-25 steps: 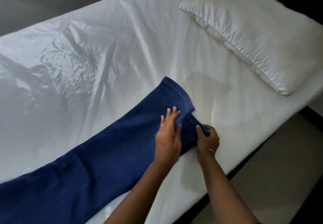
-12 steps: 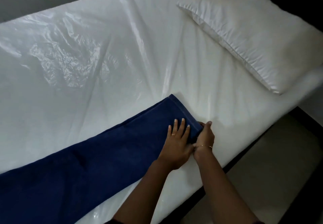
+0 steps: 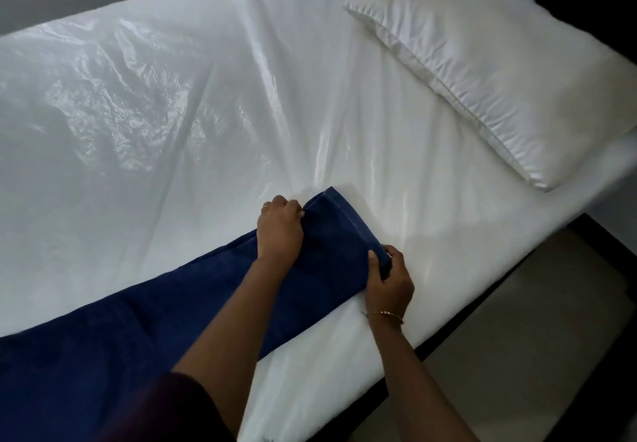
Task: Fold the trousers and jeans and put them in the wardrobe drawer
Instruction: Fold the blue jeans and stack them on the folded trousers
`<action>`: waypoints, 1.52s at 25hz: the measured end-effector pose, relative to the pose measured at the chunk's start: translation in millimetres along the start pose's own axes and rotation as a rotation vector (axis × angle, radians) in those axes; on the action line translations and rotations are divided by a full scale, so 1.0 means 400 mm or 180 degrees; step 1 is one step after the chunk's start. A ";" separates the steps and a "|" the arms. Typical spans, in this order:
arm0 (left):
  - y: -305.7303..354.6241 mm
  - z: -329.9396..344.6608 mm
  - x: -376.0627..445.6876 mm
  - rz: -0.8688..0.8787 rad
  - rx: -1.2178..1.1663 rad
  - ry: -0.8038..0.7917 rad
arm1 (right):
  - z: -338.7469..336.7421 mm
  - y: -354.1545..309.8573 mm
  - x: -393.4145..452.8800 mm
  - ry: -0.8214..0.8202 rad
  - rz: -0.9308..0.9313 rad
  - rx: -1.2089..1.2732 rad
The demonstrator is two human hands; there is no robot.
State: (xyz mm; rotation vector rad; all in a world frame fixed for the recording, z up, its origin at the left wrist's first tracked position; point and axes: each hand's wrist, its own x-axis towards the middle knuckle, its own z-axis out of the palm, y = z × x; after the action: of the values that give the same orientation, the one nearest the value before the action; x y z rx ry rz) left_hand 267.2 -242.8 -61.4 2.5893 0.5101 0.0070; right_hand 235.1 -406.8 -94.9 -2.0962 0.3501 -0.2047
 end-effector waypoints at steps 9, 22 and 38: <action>0.060 0.044 0.040 0.0278 -0.0198 -0.0197 | 0.008 0.027 -0.005 0.0027 -0.0337 0.0155; 0.074 0.042 -0.010 0.0683 -0.0308 0.0043 | -0.008 0.023 0.021 0.0228 0.0292 0.0132; -0.594 -0.242 -0.438 -0.0295 0.0426 0.0527 | 0.304 -0.248 -0.528 -0.1491 -0.2088 -0.1412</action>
State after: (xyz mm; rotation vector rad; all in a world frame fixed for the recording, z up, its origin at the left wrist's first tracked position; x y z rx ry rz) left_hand 10.6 -68.0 -73.5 2.7066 0.7129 0.1621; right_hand 86.4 -190.5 -74.8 -2.5496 -0.6373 -0.0075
